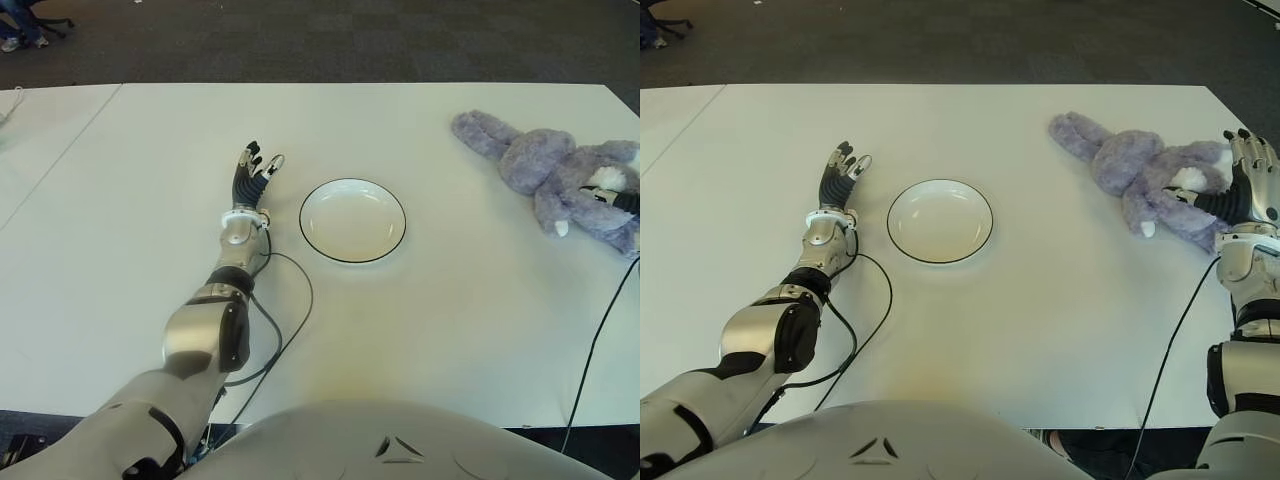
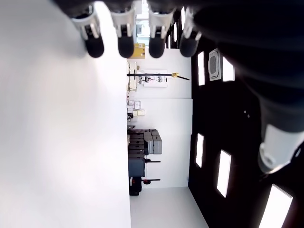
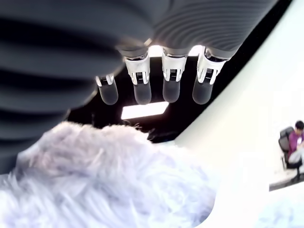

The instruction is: Put the doll into the plate.

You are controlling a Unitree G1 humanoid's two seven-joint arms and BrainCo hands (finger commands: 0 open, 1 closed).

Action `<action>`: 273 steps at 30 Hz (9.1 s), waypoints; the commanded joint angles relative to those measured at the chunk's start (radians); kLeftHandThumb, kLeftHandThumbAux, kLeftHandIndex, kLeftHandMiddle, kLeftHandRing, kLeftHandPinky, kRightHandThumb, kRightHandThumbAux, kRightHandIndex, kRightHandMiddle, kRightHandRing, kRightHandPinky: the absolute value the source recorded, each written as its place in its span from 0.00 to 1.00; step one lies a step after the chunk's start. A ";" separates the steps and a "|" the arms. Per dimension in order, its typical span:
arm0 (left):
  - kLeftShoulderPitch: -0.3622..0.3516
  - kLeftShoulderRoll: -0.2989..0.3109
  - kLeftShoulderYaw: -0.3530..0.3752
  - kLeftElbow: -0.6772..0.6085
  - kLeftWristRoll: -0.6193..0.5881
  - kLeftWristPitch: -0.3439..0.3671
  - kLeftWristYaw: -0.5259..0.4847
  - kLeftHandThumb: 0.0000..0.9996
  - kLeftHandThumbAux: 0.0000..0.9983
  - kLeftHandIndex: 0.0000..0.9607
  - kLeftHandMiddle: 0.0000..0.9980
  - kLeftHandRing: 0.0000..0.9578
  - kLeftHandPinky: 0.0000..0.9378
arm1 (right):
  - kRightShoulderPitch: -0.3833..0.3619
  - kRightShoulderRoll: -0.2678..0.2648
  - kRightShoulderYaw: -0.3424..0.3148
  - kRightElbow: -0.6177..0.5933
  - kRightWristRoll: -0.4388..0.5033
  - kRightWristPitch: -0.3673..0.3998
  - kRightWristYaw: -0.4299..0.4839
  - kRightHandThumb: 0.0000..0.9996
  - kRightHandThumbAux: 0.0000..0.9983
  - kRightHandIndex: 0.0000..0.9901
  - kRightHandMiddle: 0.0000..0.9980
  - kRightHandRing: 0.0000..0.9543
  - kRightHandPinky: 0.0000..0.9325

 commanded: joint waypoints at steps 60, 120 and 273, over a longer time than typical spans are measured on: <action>0.185 -0.041 0.006 0.125 -0.019 0.103 -0.031 0.00 0.54 0.00 0.02 0.01 0.01 | 0.044 0.378 0.044 0.053 0.235 -0.031 0.157 0.28 0.75 0.08 0.13 0.17 0.21; 0.215 -0.021 0.030 0.121 -0.040 0.054 -0.088 0.00 0.51 0.01 0.03 0.01 0.00 | 0.100 0.513 -0.171 -0.225 0.506 -0.285 0.435 0.69 0.72 0.44 0.85 0.90 0.88; 0.213 -0.012 0.022 0.124 -0.032 0.069 -0.075 0.00 0.44 0.00 0.06 0.04 0.00 | 0.150 0.084 0.074 -0.457 0.105 0.028 0.899 0.11 0.31 0.00 0.00 0.00 0.00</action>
